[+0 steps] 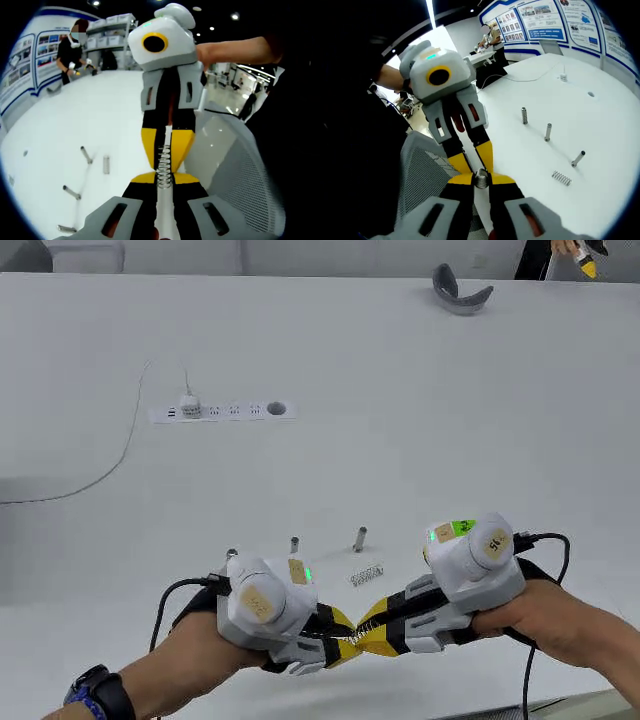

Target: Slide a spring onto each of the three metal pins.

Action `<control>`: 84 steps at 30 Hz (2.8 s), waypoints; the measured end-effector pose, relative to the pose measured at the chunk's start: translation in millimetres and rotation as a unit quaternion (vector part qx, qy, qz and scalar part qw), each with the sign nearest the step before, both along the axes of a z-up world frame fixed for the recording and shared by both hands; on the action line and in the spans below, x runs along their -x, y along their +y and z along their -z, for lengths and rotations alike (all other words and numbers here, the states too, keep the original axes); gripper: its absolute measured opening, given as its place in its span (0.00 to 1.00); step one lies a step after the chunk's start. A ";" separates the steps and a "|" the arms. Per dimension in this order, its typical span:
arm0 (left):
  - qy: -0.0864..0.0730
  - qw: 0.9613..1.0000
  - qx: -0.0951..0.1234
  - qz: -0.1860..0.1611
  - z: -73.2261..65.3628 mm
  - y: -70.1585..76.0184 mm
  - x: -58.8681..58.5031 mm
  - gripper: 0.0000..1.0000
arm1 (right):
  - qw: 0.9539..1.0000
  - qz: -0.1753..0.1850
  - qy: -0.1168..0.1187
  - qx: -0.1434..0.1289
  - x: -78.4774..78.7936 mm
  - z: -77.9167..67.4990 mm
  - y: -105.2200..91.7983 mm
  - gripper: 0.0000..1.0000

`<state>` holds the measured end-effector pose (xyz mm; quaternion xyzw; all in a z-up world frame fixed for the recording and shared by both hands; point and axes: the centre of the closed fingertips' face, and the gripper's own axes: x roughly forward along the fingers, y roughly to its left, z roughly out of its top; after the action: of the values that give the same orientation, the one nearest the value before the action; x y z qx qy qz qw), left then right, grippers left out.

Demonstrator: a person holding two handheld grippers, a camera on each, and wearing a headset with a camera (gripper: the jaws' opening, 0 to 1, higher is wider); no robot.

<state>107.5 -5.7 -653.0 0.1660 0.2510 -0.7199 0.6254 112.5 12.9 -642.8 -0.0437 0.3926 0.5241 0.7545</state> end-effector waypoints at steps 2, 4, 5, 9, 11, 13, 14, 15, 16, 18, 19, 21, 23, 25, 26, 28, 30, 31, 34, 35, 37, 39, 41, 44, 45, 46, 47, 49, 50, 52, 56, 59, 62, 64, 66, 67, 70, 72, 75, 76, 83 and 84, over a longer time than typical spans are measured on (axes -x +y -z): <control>0.004 1.000 0.002 -0.006 0.7 0.7 -1.3 0.11 | 1.000 0.003 -0.001 0.001 -1.1 1.0 0.2 0.12; 0.006 1.000 0.003 -0.011 1.8 1.1 -2.2 0.11 | 1.000 0.005 -0.002 0.003 -1.9 2.0 0.6 0.12; 0.008 1.000 0.004 -0.014 2.5 1.2 -2.6 0.11 | 1.000 0.006 -0.003 0.003 -2.1 2.4 0.6 0.12; 0.014 0.999 0.003 -0.029 6.0 2.8 -5.5 0.12 | 1.000 0.012 -0.003 0.002 -4.2 3.1 0.3 0.12; 0.011 0.999 -0.001 -0.035 8.6 4.9 -7.0 0.13 | 1.000 0.015 -0.003 0.001 -4.9 2.9 -0.1 0.12; 0.014 0.999 -0.001 -0.040 9.9 6.7 -7.9 0.13 | 1.000 0.018 -0.004 0.001 -6.3 3.2 -1.3 0.12; 0.015 0.999 -0.002 -0.042 10.5 7.5 -8.3 0.13 | 1.000 0.019 -0.004 0.001 -7.0 3.8 -2.1 0.12; 0.015 0.999 -0.002 -0.045 11.2 8.5 -9.1 0.12 | 1.000 0.021 -0.003 0.002 -7.2 4.4 -2.8 0.12; 0.015 0.999 -0.004 -0.048 12.6 10.2 -10.3 0.13 | 1.000 0.023 -0.003 0.002 -7.6 4.5 -3.4 0.12; 0.014 0.998 -0.007 -0.058 15.6 13.1 -13.9 0.15 | 1.000 0.027 -0.003 0.003 -8.3 5.1 -4.2 0.12; 0.014 0.998 -0.009 -0.066 17.2 15.4 -16.2 0.16 | 1.000 0.028 -0.001 0.002 -8.1 5.2 -4.4 0.12; 0.022 0.997 -0.006 -0.080 18.4 19.2 -19.4 0.16 | 1.000 0.030 -0.001 0.002 -8.1 5.3 -4.4 0.12; 0.031 0.995 -0.005 -0.091 19.7 23.2 -22.1 0.16 | 0.999 0.035 -0.002 0.001 -8.4 5.4 -4.5 0.12; 0.031 0.995 -0.007 -0.095 21.1 26.7 -24.3 0.16 | 0.999 0.038 -0.003 0.001 -8.5 5.9 -4.8 0.12; 0.030 0.994 -0.008 -0.101 22.3 29.6 -26.7 0.16 | 0.999 0.041 -0.004 0.003 -9.0 7.6 -5.9 0.12; 0.028 0.994 -0.012 -0.108 24.1 33.9 -29.9 0.17 | 0.999 0.046 -0.002 0.007 -9.5 10.2 -7.5 0.12; 0.029 0.992 -0.011 -0.122 25.4 38.2 -35.2 0.18 | 0.998 0.059 0.007 0.015 -10.5 15.4 -11.3 0.12; 0.030 0.991 -0.012 -0.127 25.9 40.7 -37.3 0.19 | 0.998 0.062 0.012 0.018 -10.5 17.7 -12.7 0.12; 0.030 0.990 -0.012 -0.141 26.5 45.4 -42.5 0.20 | 0.997 0.070 0.009 0.024 -12.3 20.8 -16.3 0.12; 0.030 0.989 -0.012 -0.144 26.4 46.4 -43.7 0.20 | 0.997 0.073 0.010 0.024 -12.8 21.5 -17.1 0.12; 0.028 0.988 -0.014 -0.153 27.7 49.3 -48.0 0.21 | 0.996 0.080 0.011 0.027 -15.3 23.1 -19.4 0.12; 0.028 0.986 -0.014 -0.162 27.5 51.8 -51.6 0.22 | 0.996 0.085 0.011 0.032 -17.5 25.3 -22.1 0.12; 0.026 0.985 -0.013 -0.172 27.7 54.0 -56.0 0.23 | 0.995 0.089 0.010 0.035 -19.8 25.8 -23.9 0.12; 0.025 0.983 -0.013 -0.181 27.4 56.6 -60.4 0.25 | 0.995 0.093 0.008 0.040 -23.3 26.7 -26.9 0.12; 0.025 0.983 -0.013 -0.184 28.3 57.4 -62.1 0.25 | 0.995 0.095 0.007 0.042 -24.4 27.1 -27.8 0.12; 0.025 0.982 -0.014 -0.187 28.6 58.3 -63.6 0.25 | 0.994 0.096 0.007 0.044 -25.9 27.5 -29.0 0.12; 0.025 0.981 -0.015 -0.189 28.4 58.9 -64.4 0.26 | 0.994 0.098 0.007 0.046 -27.1 28.3 -30.1 0.12; 0.024 0.980 -0.017 -0.196 29.3 60.8 -67.5 0.29 | 0.993 0.102 0.009 0.052 -30.3 31.2 -33.8 0.12; 0.024 0.980 -0.017 -0.198 29.4 61.5 -68.7 0.30 | 0.993 0.103 0.008 0.053 -30.8 30.5 -34.1 0.12; 0.022 0.978 -0.015 -0.206 28.7 63.6 -72.3 0.30 | 0.993 0.104 0.008 0.055 -33.7 31.1 -36.1 0.12; 0.020 0.976 -0.014 -0.218 28.7 68.1 -78.1 0.31 | 0.993 0.106 0.004 0.059 -39.7 31.0 -37.6 0.12; 0.020 0.973 -0.014 -0.229 28.2 72.0 -82.0 0.33 | 0.992 0.109 0.000 0.065 -44.8 31.1 -39.0 0.12; 0.017 0.971 -0.013 -0.239 28.0 75.8 -86.3 0.34 | 0.991 0.113 0.001 0.066 -50.2 32.8 -40.9 0.12; 0.015 0.969 -0.012 -0.248 26.9 78.7 -89.9 0.35 | 0.991 0.113 -0.001 0.070 -53.8 33.5 -41.5 0.12; 0.015 0.967 -0.012 -0.254 27.0 82.1 -92.7 0.35 | 0.991 0.110 -0.002 0.075 -57.3 34.3 -42.0 0.12; 0.014 0.966 -0.012 -0.257 27.7 83.4 -94.2 0.36 | 0.991 0.109 -0.003 0.077 -59.1 34.4 -42.3 0.12; 0.014 0.964 -0.012 -0.265 28.0 87.6 -97.5 0.37 | 0.991 0.107 -0.005 0.082 -64.9 33.8 -42.5 0.12; 0.013 0.963 -0.013 -0.271 27.9 90.0 -98.8 0.37 | 0.991 0.106 -0.008 0.085 -70.0 33.5 -43.2 0.12; 0.013 0.961 -0.014 -0.276 28.7 92.9 -99.9 0.38 | 0.990 0.107 -0.009 0.089 -76.1 33.7 -44.0 0.12; 0.013 0.960 -0.015 -0.278 29.2 94.0 -100.3 0.39 | 0.990 0.106 -0.008 0.091 -78.0 34.1 -44.1 0.12; 0.016 0.956 -0.016 -0.291 30.4 99.8 -102.0 0.41 | 0.989 0.116 -0.005 0.096 -88.5 39.3 -44.7 0.12; 0.016 0.956 -0.015 -0.293 30.0 100.3 -102.2 0.42 | 0.988 0.117 -0.005 0.098 -89.4 39.9 -44.5 0.12</control>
<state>209.7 94.5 -683.0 0.0832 0.3092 -0.5037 0.8024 202.0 -31.6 -682.8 -0.0738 0.4405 0.3913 0.8046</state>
